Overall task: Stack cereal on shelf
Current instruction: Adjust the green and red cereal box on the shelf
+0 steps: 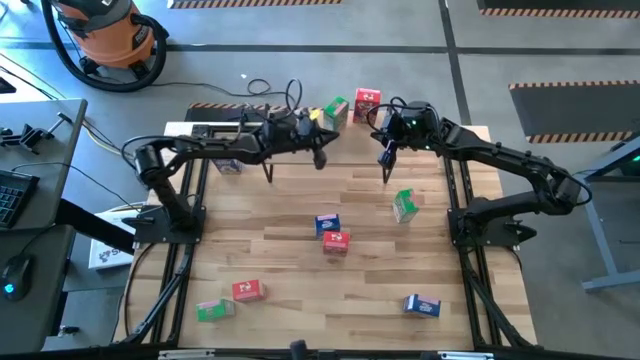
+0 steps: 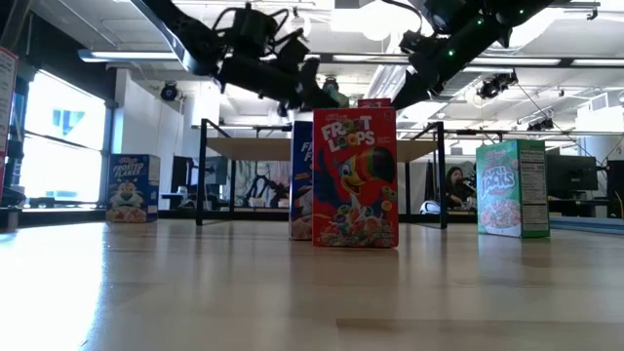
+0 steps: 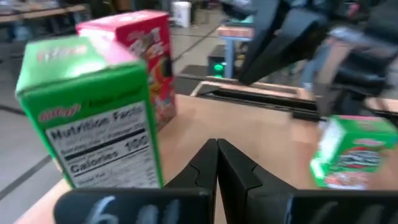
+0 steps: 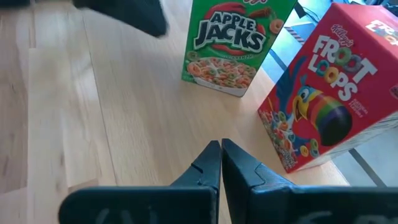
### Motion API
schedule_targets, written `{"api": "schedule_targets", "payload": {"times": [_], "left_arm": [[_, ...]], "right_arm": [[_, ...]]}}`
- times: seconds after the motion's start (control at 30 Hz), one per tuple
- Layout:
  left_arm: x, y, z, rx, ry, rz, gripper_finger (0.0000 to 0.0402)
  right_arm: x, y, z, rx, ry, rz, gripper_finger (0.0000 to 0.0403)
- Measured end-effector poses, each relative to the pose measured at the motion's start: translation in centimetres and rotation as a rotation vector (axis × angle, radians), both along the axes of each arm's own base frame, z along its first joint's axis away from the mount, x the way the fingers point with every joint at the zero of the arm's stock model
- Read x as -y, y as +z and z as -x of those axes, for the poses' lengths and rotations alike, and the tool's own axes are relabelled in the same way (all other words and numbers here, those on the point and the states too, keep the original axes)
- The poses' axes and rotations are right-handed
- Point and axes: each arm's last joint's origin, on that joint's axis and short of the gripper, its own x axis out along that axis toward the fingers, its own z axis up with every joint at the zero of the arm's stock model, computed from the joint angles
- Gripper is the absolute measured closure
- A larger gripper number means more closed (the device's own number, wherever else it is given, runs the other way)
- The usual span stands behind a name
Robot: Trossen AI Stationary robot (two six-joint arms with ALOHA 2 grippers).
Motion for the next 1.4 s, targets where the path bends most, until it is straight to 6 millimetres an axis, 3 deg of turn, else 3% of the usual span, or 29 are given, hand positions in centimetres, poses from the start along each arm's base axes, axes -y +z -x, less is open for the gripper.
{"api": "schedule_targets", "payload": {"times": [0.37, 0.83, 1.4], "left_arm": [[-2.2, -2.9, -0.2, -0.033, 0.161, 0.036, 0.0401], [-4.7, -2.3, 1.3, 0.005, 0.236, 0.029, 0.0401], [-4.4, -2.3, 1.2, 0.019, -0.004, 0.074, 0.0402]], "right_arm": [[0.0, 0.0, 0.0, 0.005, -0.006, -0.008, 0.0403], [0.0, 0.0, 0.0, 0.005, -0.006, -0.008, 0.0403], [0.0, 0.0, 0.0, 0.007, -0.008, -0.010, 0.0403]]}}
